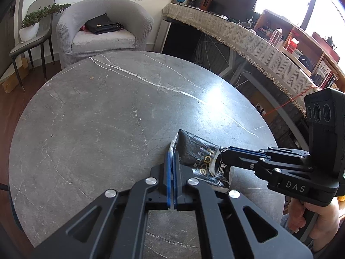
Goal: Collect trash
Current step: 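Grasp the black snack wrapper with the right tool while the left grasps foil, then carry both items over the green bin and open both tools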
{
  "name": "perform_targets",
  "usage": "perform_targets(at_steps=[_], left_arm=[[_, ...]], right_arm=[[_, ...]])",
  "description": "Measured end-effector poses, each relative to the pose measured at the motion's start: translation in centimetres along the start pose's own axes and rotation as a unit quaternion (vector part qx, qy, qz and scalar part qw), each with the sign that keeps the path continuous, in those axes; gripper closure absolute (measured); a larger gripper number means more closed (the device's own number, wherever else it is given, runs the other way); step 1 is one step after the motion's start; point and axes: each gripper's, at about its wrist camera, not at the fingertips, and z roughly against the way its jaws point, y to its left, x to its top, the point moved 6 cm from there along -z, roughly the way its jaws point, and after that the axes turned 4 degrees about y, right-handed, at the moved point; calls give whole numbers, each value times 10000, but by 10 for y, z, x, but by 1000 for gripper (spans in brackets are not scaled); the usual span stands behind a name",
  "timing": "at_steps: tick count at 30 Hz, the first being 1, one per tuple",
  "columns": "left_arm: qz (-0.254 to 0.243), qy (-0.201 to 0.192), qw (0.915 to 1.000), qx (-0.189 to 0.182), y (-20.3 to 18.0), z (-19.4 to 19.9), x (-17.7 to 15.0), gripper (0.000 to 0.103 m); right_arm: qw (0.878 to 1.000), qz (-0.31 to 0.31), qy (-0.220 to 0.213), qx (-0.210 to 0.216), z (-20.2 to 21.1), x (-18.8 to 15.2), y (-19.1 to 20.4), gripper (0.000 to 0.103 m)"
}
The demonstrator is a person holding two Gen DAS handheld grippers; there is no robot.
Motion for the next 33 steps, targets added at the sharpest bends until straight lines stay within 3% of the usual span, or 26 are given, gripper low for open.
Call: perform_targets(at_steps=[17, 33], left_arm=[[245, -243, 9992, 221, 38, 35, -3, 101], [707, -494, 9940, 668, 112, 92, -23, 101]], right_arm=[[9995, 271, -5, 185, -18, 12, 46, 97], [9941, 1020, 177, 334, -52, 22, 139, 97]])
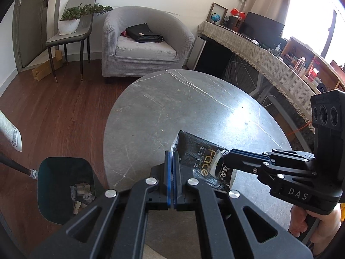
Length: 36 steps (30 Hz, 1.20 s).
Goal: Collect trash
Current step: 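Carry both items over the green bin and open both tools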
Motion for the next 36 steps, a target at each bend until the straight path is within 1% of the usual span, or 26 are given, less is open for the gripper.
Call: perform_targets(at_steps=[8, 15, 20, 23, 26, 28, 29, 30, 33, 36], left_arm=[[304, -168, 9989, 302, 53, 32, -6, 101], [680, -266, 9962, 472, 104, 53, -12, 101], [1043, -278, 9923, 613, 142, 61, -21, 101], [1329, -284, 9887, 635, 164, 64, -29, 101], [1465, -250, 9861, 750, 181, 67, -35, 101], [1472, -238, 9853, 840, 191, 69, -39, 101], [1464, -251, 9851, 867, 196, 69, -42, 101], [1475, -258, 9848, 883, 203, 68, -45, 101], [1684, -165, 9814, 902, 224, 58, -57, 101], [1807, -32, 9784, 1000, 238, 44, -62, 102]], right_arm=[[9993, 196, 195, 267, -38, 10, 53, 97], [9977, 437, 355, 370, -65, 20, 103, 98], [9959, 655, 501, 371, -86, 25, 138, 98], [9943, 790, 641, 326, -105, 27, 155, 98], [9923, 907, 798, 280, -122, 26, 171, 98], [9909, 990, 880, 235, -135, 25, 180, 98], [9905, 1014, 909, 206, -141, 25, 183, 101], [9898, 1055, 949, 162, -148, 25, 187, 103], [9870, 1158, 1115, -4, -170, 22, 193, 103], [9834, 1299, 1259, -153, -189, 17, 198, 103]])
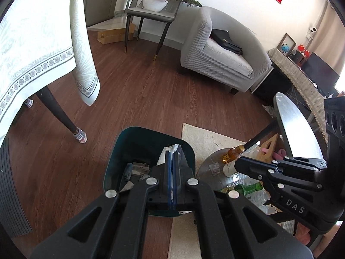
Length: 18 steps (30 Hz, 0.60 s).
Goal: Collect trash
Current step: 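Carry both items over the green bin and open both tools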
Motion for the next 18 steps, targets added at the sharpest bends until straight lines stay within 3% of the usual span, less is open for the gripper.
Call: perform_targets(at_steps=[5, 14, 16, 18], left_arm=[[209, 165, 9994, 200, 20, -22, -2, 102], [332, 454, 9972, 484, 38, -55, -5, 100], [440, 513, 9960, 576, 45, -60, -7, 97], [615, 584, 9950, 533, 52, -63, -9, 86]], right_arm=[[9995, 71, 260, -183, -32, -1, 5, 103], [9985, -54, 540, -120, -66, -8, 0, 103], [9983, -108, 569, -89, -68, -11, -4, 103], [9980, -140, 613, -49, -71, -12, -6, 103]])
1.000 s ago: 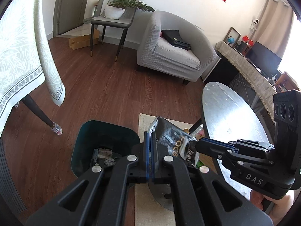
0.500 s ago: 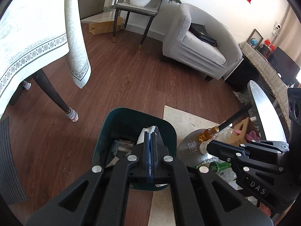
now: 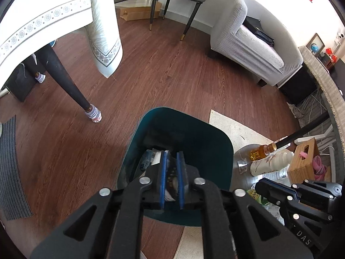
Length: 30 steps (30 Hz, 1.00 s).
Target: Collect trash
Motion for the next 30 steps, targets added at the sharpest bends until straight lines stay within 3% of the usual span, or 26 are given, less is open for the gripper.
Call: perform_targets(at_steps=[4, 6, 12, 15, 16, 20, 25, 30], left_arm=[[144, 2, 9998, -135, 6, 3, 2, 78], [172, -46, 9997, -168, 7, 9, 3, 69], [228, -350, 9989, -210, 9, 33, 8, 60], [284, -507, 9981, -203, 12, 50, 11, 48], [286, -539, 9978, -242, 12, 56, 11, 45], [165, -714, 9968, -323, 8, 81, 9, 36], [-215, -1145, 9931, 149, -4, 117, -4, 19], [-769, -1629, 9829, 384, -29, 149, -18, 13]], right_arm=[[10000, 12, 60, 40, -6, -3, 2, 103], [9999, 20, 83, 72, -8, -5, 5, 103], [9999, 121, 60, 102, -2, -12, 15, 103], [9997, 204, -14, 105, 10, -16, 21, 103], [9997, 222, -44, 120, 15, -17, 24, 100], [9990, 291, -317, 107, 42, -21, 29, 70], [9964, 354, -772, -76, 86, -25, 32, 61], [9909, 209, -1308, -233, 137, -37, 19, 49]])
